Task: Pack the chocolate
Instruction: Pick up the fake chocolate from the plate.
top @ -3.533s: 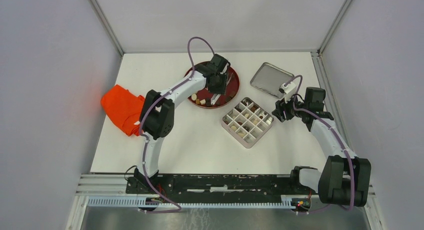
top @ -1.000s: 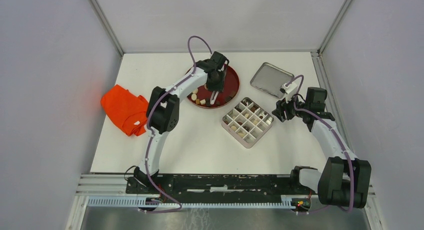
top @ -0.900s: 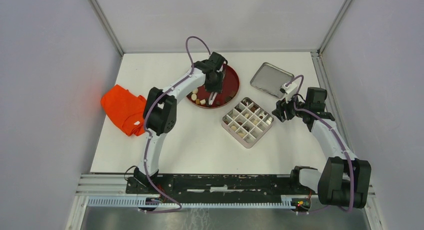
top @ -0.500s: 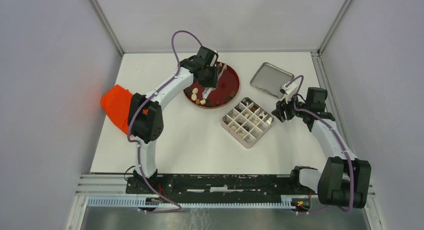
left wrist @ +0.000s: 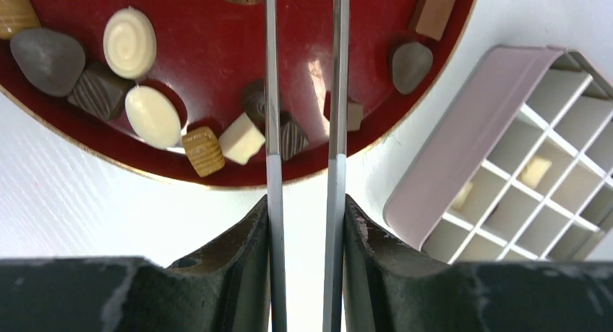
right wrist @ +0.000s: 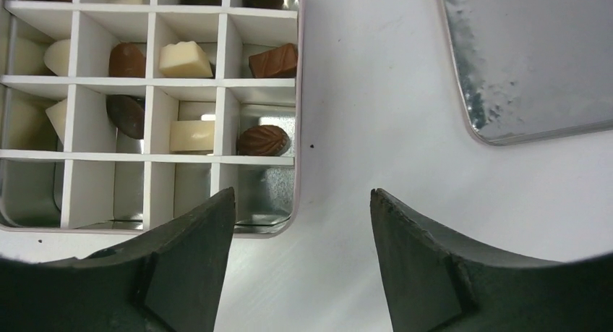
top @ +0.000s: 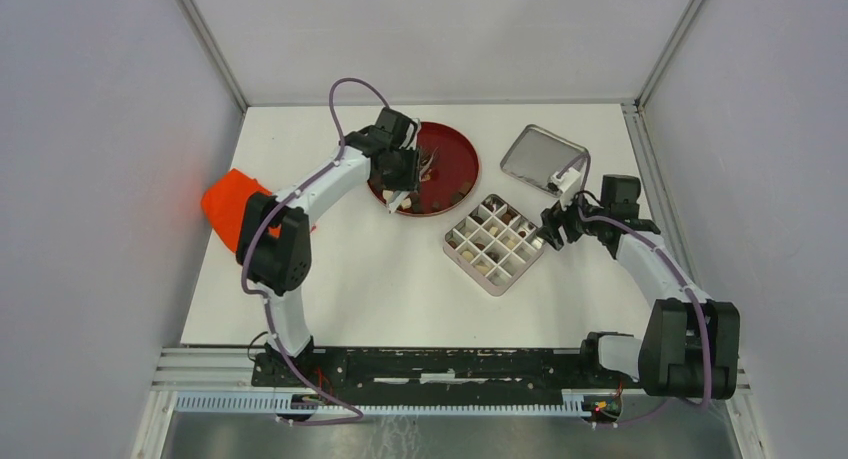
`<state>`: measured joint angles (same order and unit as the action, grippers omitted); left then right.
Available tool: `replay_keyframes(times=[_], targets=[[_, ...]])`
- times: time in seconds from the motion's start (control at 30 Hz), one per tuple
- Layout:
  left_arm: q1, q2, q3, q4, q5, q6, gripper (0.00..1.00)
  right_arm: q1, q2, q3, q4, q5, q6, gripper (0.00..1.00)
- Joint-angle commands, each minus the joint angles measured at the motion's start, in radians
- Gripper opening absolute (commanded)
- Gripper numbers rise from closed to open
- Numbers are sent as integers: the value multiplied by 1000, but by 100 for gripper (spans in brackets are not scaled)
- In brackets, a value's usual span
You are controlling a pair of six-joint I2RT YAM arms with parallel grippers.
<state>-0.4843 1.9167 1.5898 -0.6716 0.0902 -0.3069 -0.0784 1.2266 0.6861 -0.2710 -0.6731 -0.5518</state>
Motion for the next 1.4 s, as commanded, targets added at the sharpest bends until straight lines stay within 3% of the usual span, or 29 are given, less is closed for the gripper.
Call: replay_keyframes(times=[0.0, 0.47, 1.0, 1.37], targets=[[11, -133, -52, 90, 53, 59, 2, 70, 38, 58, 5, 108, -29, 72], [46, -196, -158, 141, 108, 69, 2, 165, 212, 225, -32, 156, -17, 53], [48, -251, -206, 145, 137, 74, 2, 228, 268, 219, -13, 228, -10, 46], [46, -322, -262, 164, 191, 62, 2, 245, 263, 184, -7, 274, -21, 35]])
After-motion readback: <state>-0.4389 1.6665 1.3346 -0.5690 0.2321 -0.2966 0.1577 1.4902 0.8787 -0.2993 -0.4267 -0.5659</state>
